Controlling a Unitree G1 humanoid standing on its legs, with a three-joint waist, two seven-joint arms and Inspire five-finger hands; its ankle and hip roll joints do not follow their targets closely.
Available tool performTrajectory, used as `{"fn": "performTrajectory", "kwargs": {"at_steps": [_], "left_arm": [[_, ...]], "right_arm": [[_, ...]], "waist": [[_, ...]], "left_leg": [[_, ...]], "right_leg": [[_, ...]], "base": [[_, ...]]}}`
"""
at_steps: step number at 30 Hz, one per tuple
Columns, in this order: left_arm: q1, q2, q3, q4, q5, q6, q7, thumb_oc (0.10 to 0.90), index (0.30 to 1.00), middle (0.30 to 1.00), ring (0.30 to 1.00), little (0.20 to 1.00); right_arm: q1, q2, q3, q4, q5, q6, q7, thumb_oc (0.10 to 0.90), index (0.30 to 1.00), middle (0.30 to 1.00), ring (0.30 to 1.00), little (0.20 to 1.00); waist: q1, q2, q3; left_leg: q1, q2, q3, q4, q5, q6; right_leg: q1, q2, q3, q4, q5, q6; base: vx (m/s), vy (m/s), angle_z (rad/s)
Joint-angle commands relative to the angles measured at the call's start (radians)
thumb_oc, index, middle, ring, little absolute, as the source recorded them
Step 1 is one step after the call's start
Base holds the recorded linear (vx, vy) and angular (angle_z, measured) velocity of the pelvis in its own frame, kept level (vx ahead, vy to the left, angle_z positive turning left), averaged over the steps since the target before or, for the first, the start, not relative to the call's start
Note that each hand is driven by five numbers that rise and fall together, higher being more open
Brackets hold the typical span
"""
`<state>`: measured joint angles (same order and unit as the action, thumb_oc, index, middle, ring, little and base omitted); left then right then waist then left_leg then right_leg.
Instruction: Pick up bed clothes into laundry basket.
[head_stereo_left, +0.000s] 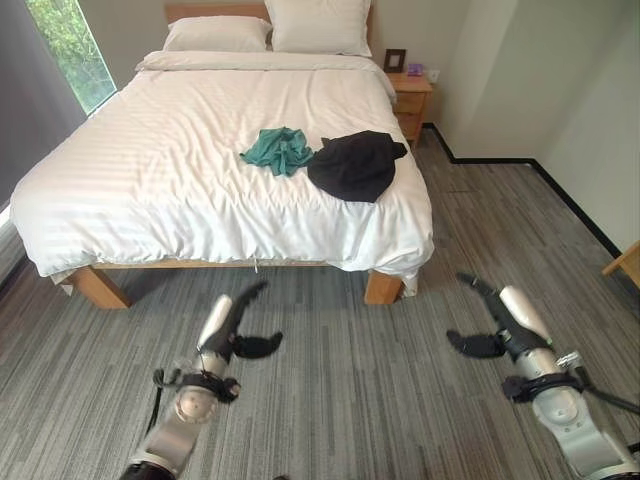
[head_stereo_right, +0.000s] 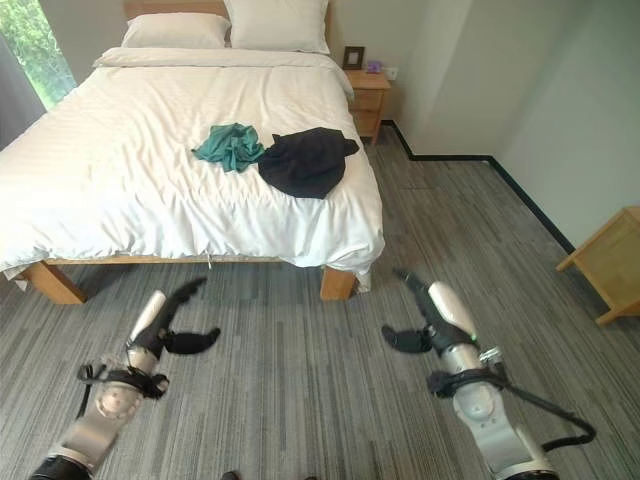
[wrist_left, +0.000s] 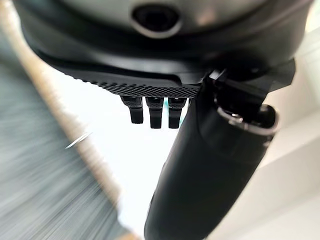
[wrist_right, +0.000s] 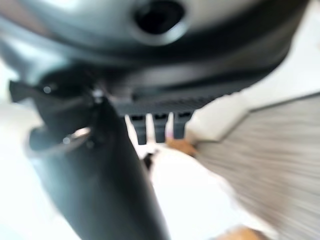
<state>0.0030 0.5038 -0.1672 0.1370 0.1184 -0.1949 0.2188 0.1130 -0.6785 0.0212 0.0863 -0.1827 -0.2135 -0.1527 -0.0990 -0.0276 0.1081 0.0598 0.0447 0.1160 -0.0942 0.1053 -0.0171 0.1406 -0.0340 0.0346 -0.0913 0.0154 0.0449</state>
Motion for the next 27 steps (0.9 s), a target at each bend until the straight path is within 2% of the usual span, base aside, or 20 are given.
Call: {"fn": "performTrajectory", "kwargs": {"at_steps": [1,2,7,14,15,16,17,18,19,21,22,23,24,25,26,27], "left_arm": [[-0.009,0.012,0.047,-0.072,-0.007,-0.082,0.047,0.800,0.900,0.900,0.900,0.900],[0.013,-0.011,0.057,-0.080,-0.017,-0.074,0.039,0.800,0.900,0.900,0.900,0.900],[0.061,-0.048,0.068,-0.091,-0.042,-0.057,0.020,0.800,0.900,0.900,0.900,0.900],[0.071,-0.009,0.077,-0.109,-0.053,-0.049,0.002,0.800,0.900,0.900,0.900,0.900],[0.067,0.004,0.083,-0.113,-0.051,-0.045,0.001,0.800,0.900,0.900,0.900,0.900],[0.066,0.004,0.083,-0.113,-0.051,-0.045,0.001,0.800,0.900,0.900,0.900,0.900],[0.057,0.011,0.083,-0.111,-0.050,-0.044,0.005,0.800,0.900,0.900,0.900,0.900],[0.050,0.011,0.080,-0.108,-0.054,-0.039,0.007,0.800,0.900,0.900,0.900,0.900],[0.023,0.016,0.082,-0.094,-0.053,-0.033,0.021,0.800,0.900,0.900,0.900,0.900],[0.018,0.015,0.082,-0.091,-0.053,-0.033,0.021,0.800,0.900,0.900,0.900,0.900],[0.004,0.020,0.083,-0.087,-0.051,-0.031,0.027,0.800,0.900,0.900,0.900,0.900],[-0.012,0.019,0.081,-0.082,-0.051,-0.032,0.030,0.800,0.900,0.900,0.900,0.900],[-0.014,0.018,0.081,-0.080,-0.051,-0.033,0.031,0.800,0.900,0.900,0.900,0.900],[-0.031,0.013,0.075,-0.075,-0.057,-0.036,0.027,0.800,0.900,0.900,0.900,0.900],[-0.033,0.013,0.074,-0.073,-0.057,-0.037,0.027,0.800,0.900,0.900,0.900,0.900],[-0.039,0.009,0.070,-0.068,-0.061,-0.037,0.026,0.800,0.900,0.900,0.900,0.900]], "right_arm": [[0.009,0.050,-0.046,-0.064,0.057,-0.053,-0.018,0.800,0.900,0.900,0.900,0.900],[0.014,0.094,-0.052,-0.060,0.086,-0.053,-0.014,0.800,0.900,0.900,0.900,0.900],[0.003,0.126,-0.041,-0.069,0.063,-0.037,-0.019,0.800,0.900,0.900,0.900,0.900],[0.010,0.127,-0.053,-0.059,0.047,-0.016,-0.046,0.800,0.900,0.900,0.900,0.900],[0.009,0.122,-0.055,-0.057,0.040,-0.011,-0.049,0.800,0.900,0.900,0.900,0.900],[0.008,0.122,-0.055,-0.057,0.040,-0.011,-0.050,0.800,0.900,0.900,0.900,0.900],[-0.002,0.119,-0.052,-0.054,0.034,-0.008,-0.057,0.800,0.900,0.900,0.900,0.900],[-0.010,0.119,-0.049,-0.055,0.036,-0.003,-0.058,0.800,0.900,0.900,0.900,0.900],[-0.037,0.114,-0.043,-0.056,0.026,0.002,-0.069,0.800,0.900,0.900,0.900,0.900],[-0.041,0.113,-0.043,-0.054,0.025,0.002,-0.070,0.800,0.900,0.900,0.900,0.900],[-0.045,0.116,-0.049,-0.063,0.031,0.000,-0.073,0.800,0.900,0.900,0.900,0.900],[-0.043,0.121,-0.061,-0.069,0.039,-0.005,-0.073,0.800,0.900,0.900,0.900,0.900],[-0.043,0.120,-0.062,-0.069,0.040,-0.006,-0.073,0.800,0.900,0.900,0.900,0.900],[-0.035,0.124,-0.073,-0.057,0.053,-0.010,-0.076,0.800,0.900,0.900,0.900,0.900],[-0.035,0.124,-0.073,-0.056,0.053,-0.011,-0.076,0.800,0.900,0.900,0.900,0.900],[-0.031,0.123,-0.078,-0.049,0.055,-0.011,-0.077,0.800,0.900,0.900,0.900,0.900]], "waist": [[0.019,-0.021,-0.035],[0.019,-0.021,-0.035],[0.021,-0.023,-0.026],[0.021,-0.031,0.003],[0.020,-0.027,0.028],[0.021,-0.028,0.028],[0.018,-0.026,0.043],[0.009,-0.023,0.064],[0.001,-0.009,0.107],[0.002,-0.009,0.109],[-0.005,-0.003,0.121],[-0.024,0.000,0.130],[-0.027,0.004,0.130],[-0.052,-0.009,0.132],[-0.055,-0.005,0.132],[-0.070,-0.009,0.132]], "left_leg": [[0.037,0.047,0.012,0.007,-0.134,-0.075],[0.036,0.047,0.011,0.007,-0.137,-0.072],[0.036,0.040,0.018,0.007,-0.147,-0.056],[0.016,0.018,0.018,0.007,-0.151,-0.031],[0.014,0.012,0.013,0.007,-0.154,-0.020],[0.012,0.012,0.014,0.007,-0.154,-0.019],[0.015,0.005,0.016,0.007,-0.160,-0.012],[0.026,-0.001,0.016,0.007,-0.165,-0.006],[0.040,0.007,0.021,0.007,-0.168,-0.003],[0.040,0.007,0.021,0.007,-0.169,-0.004],[0.050,0.012,0.023,0.007,-0.175,-0.006],[0.061,0.007,0.014,0.007,-0.188,-0.012],[0.062,0.011,0.010,0.007,-0.192,-0.013],[0.080,-0.012,-0.007,0.007,-0.225,-0.017],[0.081,-0.008,-0.011,0.007,-0.227,-0.018],[0.101,-0.014,-0.023,0.007,-0.254,-0.019]], "right_leg": [[-0.059,-0.091,-0.007,0.009,-0.014,0.118],[-0.062,-0.091,-0.004,0.009,-0.013,0.119],[-0.083,-0.087,0.025,0.011,-0.006,0.122],[-0.118,-0.093,0.054,0.038,-0.020,0.123],[-0.167,-0.086,0.058,0.145,-0.024,0.131],[-0.175,-0.085,0.061,0.158,-0.030,0.131],[-0.213,-0.081,0.060,0.236,-0.018,0.150],[-0.250,-0.076,0.064,0.310,0.022,0.167],[-0.329,-0.066,0.061,0.439,0.048,0.182],[-0.335,-0.065,0.062,0.452,0.042,0.181],[-0.366,-0.049,0.042,0.466,0.019,0.157],[-0.404,0.004,0.021,0.436,-0.026,0.139],[-0.402,0.006,0.015,0.437,-0.031,0.137],[-0.418,0.049,0.002,0.315,-0.031,0.113],[-0.411,0.051,-0.004,0.304,-0.028,0.113],[-0.434,0.051,-0.028,0.214,0.002,0.104]], "base": [[0.00,0.000,0.00],[0.00,0.000,0.00],[0.00,0.014,-0.07],[0.03,0.044,-0.15],[0.00,0.043,-0.03],[-0.01,0.072,0.00],[-0.03,0.064,0.00],[0.00,0.122,-0.05],[0.01,0.086,-0.01],[0.06,0.033,-0.01],[0.21,0.025,-0.03],[0.23,0.022,-0.04],[0.32,-0.053,-0.02],[0.22,-0.055,0.04],[0.37,-0.106,0.20],[0.31,-0.098,0.34]]}}
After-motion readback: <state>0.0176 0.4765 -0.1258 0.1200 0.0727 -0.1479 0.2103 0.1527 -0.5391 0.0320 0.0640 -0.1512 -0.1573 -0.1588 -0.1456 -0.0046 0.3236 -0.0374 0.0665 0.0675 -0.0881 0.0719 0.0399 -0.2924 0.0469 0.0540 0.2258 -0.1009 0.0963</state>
